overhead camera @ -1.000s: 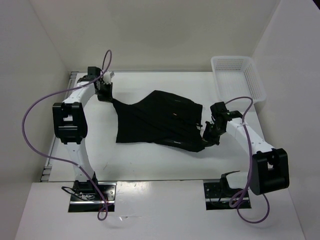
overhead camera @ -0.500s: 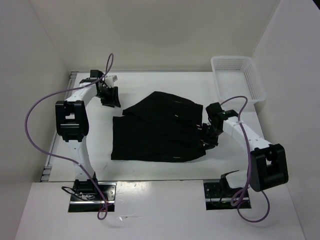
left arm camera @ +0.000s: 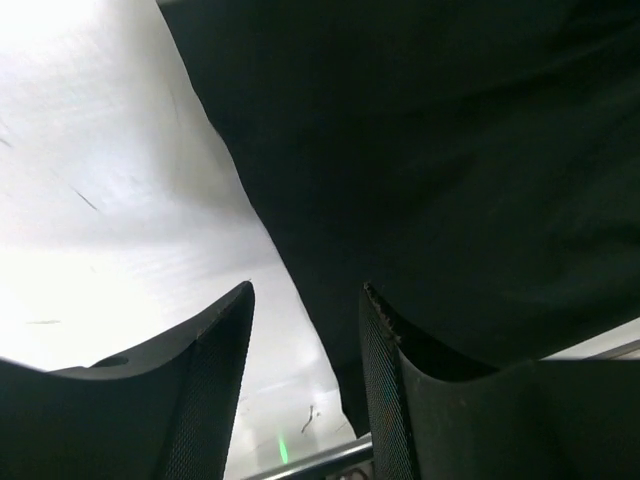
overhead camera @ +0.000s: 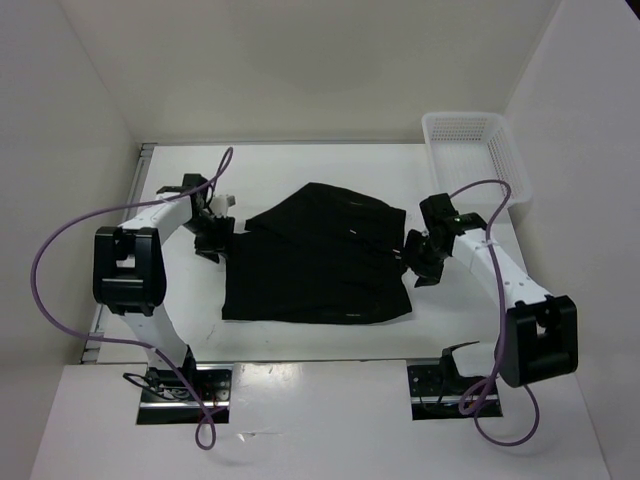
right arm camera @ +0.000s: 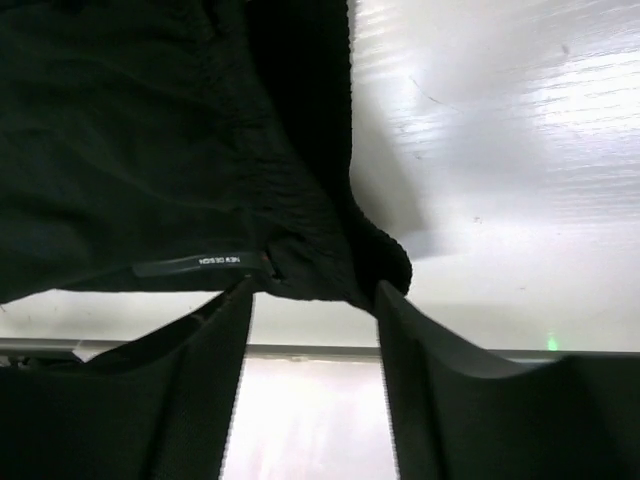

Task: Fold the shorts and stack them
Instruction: Flatten the shorts out

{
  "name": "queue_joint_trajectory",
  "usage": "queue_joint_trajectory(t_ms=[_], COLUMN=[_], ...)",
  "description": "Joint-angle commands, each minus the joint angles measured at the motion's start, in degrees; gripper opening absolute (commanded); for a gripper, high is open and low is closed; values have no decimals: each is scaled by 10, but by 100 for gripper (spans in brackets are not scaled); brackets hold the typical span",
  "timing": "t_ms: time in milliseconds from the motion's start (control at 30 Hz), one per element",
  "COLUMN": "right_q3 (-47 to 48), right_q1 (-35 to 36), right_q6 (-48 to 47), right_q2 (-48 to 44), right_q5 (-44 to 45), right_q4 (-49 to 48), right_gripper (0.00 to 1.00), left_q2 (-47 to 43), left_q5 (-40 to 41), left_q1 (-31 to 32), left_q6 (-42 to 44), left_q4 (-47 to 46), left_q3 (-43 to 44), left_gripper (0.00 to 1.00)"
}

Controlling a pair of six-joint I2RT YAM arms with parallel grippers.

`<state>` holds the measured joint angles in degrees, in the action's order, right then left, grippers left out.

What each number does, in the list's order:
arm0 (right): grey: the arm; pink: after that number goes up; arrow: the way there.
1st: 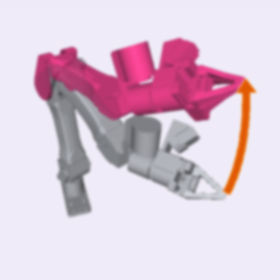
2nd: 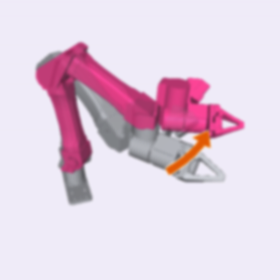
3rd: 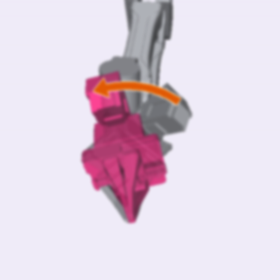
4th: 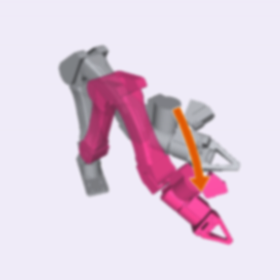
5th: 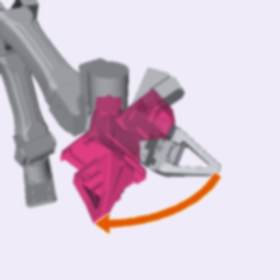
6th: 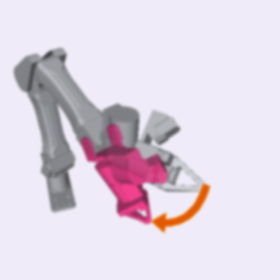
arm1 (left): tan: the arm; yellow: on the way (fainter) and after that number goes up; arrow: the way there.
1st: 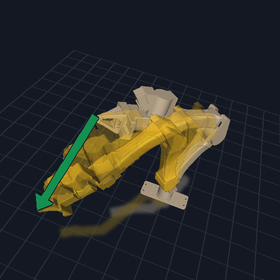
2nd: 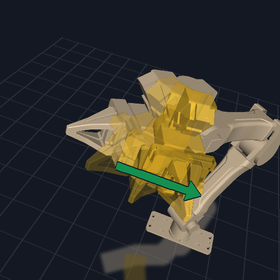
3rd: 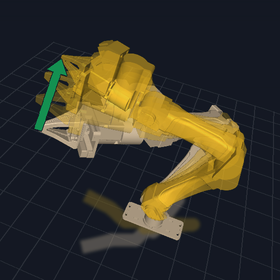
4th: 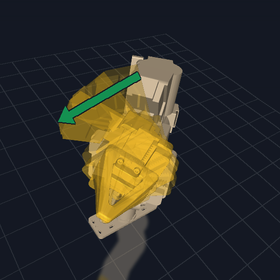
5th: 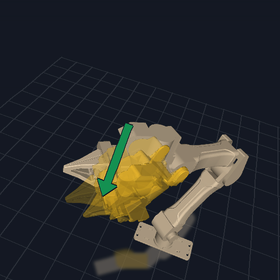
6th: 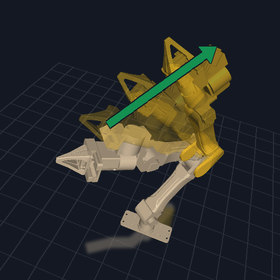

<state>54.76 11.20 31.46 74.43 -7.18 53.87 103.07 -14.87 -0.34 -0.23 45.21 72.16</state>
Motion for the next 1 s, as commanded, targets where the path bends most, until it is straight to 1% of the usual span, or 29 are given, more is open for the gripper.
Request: queue_joint_trajectory(t_ms=[0,33,133,167,200,333,367,433,467,500,600,633,700,733,800,867,967], right_q3=[12,12,12,6,6,6,6,1,1,1,1,1,1,1,1,1,1], right_q1=[-3,-3,-3,-3,-3,-3,6,22,27,35,40,40,40,40,40,40,40], right_q6=[-2,-2,-2,-2,-2,-28,-35,-35,-35,-35,-40,-40,-40,-40,-40,-40,-40], right_q2=[44,58,70,77,94,158,168,188,188,197,211,211,211,211,211,211,211], right_q5=[0,0,0,0,-7,-41,-47,-52,-52,-52,-57,-57,-57,-57,-57,-57,-51], right_q4=[-34,-40,-46,-46,-53,-53,-53,-53,-53,-53,-53,-53,-58,-58,-58,-58,-58], right_gripper=[60,64,65,67,77,77,75,66,61,51,34,22,10,0,0,0,0], left_q2=[-1,-1,-8,-8,-8,4,13,21,28,34,34,34,34,34,28,28,28], left_q5=[6,-1,-16,-23,-24,-43,-48,-38,-38,-29,-17,-7,7,26,52,76,76], left_q1=[9,9,21,21,26,32,32,38,38,38,38,38,38,38,38,22,1], left_q6=[2,2,2,2,2,2,2,2,2,2,2,2,2,2,2,2,2], left_q4=[5,5,10,10,3,-35,-54,-86,-94,-107,-115,-115,-115,-115,-123,-138,-144], left_q3=[-19,-19,-48,-56,-73,-84,-84,-78,-78,-73,-67,-62,-56,-56,-56,-41,-11], left_gripper=[54,54,54,54,54,54,54,54,47,43,32,25,18,11,5,0,0])
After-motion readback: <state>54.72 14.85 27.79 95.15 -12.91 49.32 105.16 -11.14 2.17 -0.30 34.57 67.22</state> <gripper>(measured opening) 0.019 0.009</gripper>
